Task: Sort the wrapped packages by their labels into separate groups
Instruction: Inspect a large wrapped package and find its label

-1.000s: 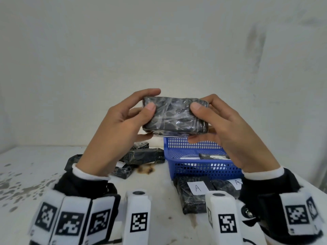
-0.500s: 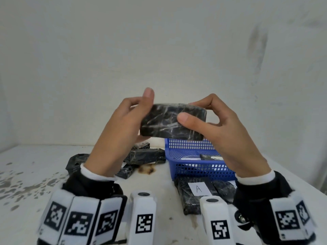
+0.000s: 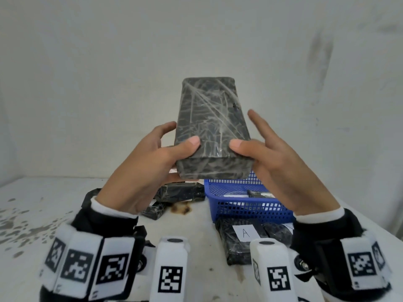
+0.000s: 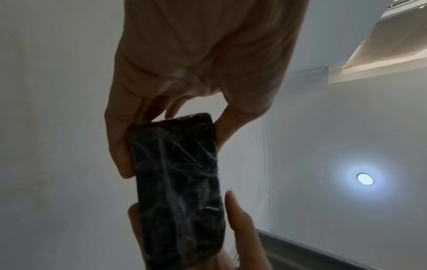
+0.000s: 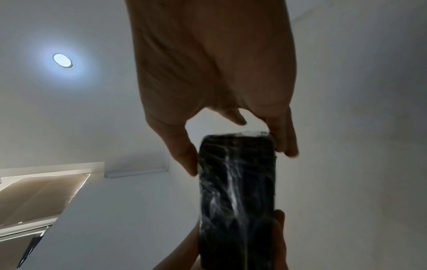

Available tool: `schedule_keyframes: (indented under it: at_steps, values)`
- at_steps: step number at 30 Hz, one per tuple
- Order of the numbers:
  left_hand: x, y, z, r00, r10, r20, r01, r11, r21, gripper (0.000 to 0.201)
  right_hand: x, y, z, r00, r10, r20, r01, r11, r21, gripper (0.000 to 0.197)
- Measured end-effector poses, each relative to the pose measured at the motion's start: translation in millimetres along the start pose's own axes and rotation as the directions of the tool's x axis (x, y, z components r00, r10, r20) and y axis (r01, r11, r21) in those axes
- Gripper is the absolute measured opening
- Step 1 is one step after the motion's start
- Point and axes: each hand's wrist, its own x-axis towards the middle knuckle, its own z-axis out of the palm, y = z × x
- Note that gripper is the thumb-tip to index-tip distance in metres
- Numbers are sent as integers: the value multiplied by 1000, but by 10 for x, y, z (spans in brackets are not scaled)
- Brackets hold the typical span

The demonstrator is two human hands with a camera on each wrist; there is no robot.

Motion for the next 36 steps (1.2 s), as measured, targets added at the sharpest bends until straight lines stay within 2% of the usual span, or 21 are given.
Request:
schedule_keyframes:
  at_steps: [2,6,9,11,13,16,21,24,28,33,36]
  values:
    - [0,-9,7,1000,11,-8,-11,1000,25,93,6,8,-15,999,25,44,-22,998,-66,103]
    - [-1,-8,10,998,32,55,-37,995,97,82,-26,-25,-33,999,13,29,-9,990,-138,104]
    - [-6,-20,14,997,39,61,-50,980,190,87,-28,-34,-36,1000,-5,-6,4,987,-162,102]
    - [-11,-33,32,997,53,47,-62,977,206,91,-24,-22,-35,1000,-6,-18,3,985,-174,105]
    - [-10,-33,46,997,67,24,-71,977,200,90,-13,-16,-28,1000,-11,-21,7,982,-186,99]
    - [-20,-26,57,997,82,7,-82,975,205,84,-1,-8,-20,999,-32,-32,26,985,-173,88]
    - [-34,-17,43,985,155,-75,-135,965,226,73,2,13,8,997,-48,-52,39,985,-169,89]
    - [-25,-21,20,982,161,-104,-133,963,233,77,-5,10,34,998,-29,-50,18,978,-209,92]
    - [-20,-24,37,980,176,-96,-140,943,301,84,-20,-1,38,998,-27,-49,15,971,-238,81]
    - [-24,-19,66,975,191,-110,-147,935,324,76,-27,-26,26,996,-23,-83,0,964,-264,72]
    - [-30,-7,64,971,204,-124,-154,931,331,63,-28,-28,43,995,-19,-99,-10,959,-283,64]
